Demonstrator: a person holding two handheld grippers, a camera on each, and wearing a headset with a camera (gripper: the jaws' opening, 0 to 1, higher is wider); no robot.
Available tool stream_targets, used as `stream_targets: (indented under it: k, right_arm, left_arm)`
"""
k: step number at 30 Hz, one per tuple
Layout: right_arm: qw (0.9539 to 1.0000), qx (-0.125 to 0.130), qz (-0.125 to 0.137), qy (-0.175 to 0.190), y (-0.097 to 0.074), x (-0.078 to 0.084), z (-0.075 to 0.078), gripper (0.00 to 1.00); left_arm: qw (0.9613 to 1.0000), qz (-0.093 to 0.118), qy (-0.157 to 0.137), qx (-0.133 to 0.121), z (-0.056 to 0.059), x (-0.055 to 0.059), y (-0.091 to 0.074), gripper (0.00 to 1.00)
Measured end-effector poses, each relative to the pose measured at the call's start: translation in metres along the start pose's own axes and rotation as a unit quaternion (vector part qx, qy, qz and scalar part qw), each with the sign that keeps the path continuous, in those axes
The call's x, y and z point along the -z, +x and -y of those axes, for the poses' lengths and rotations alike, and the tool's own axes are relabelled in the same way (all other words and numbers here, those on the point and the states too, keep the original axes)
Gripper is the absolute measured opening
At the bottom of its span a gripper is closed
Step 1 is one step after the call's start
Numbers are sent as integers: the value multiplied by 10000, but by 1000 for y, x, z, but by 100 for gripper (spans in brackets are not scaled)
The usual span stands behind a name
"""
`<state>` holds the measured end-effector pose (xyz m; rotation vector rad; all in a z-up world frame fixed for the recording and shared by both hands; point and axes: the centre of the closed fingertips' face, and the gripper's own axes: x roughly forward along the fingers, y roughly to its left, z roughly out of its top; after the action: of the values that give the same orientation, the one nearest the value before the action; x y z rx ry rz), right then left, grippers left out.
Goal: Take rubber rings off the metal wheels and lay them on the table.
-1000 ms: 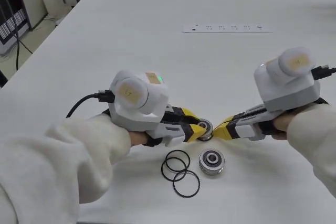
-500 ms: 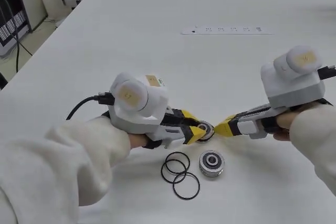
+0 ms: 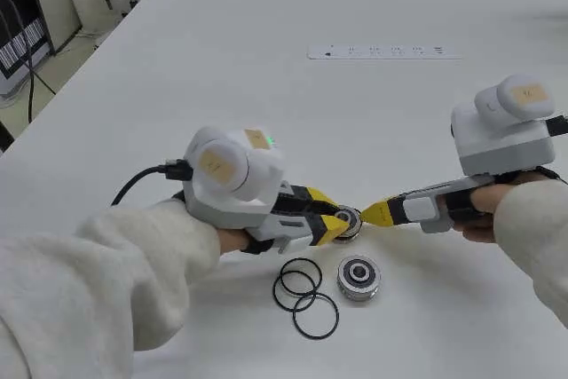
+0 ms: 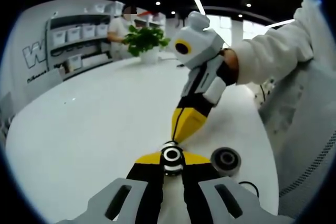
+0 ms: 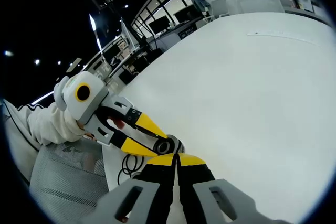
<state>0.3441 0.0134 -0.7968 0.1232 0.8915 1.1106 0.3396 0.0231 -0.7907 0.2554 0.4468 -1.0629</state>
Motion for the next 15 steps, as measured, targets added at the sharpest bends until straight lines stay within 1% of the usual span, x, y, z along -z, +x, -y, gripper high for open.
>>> stream_targets:
  k: [3, 10, 15]
  right_arm:
    - [10000, -24, 3, 46, 0, 0, -2, 0]
    - [10000, 8, -51, -36, 0, 0, -5, 0]
    - [9997, 62, -96, -213, 0, -1, -6, 0]
  left_arm:
    - [10000, 23, -19, -2, 0, 0, 0, 14]
    - [10000, 34, -43, 7, 1, 0, 0, 14]
    - [10000, 39, -55, 0, 1, 0, 0, 14]
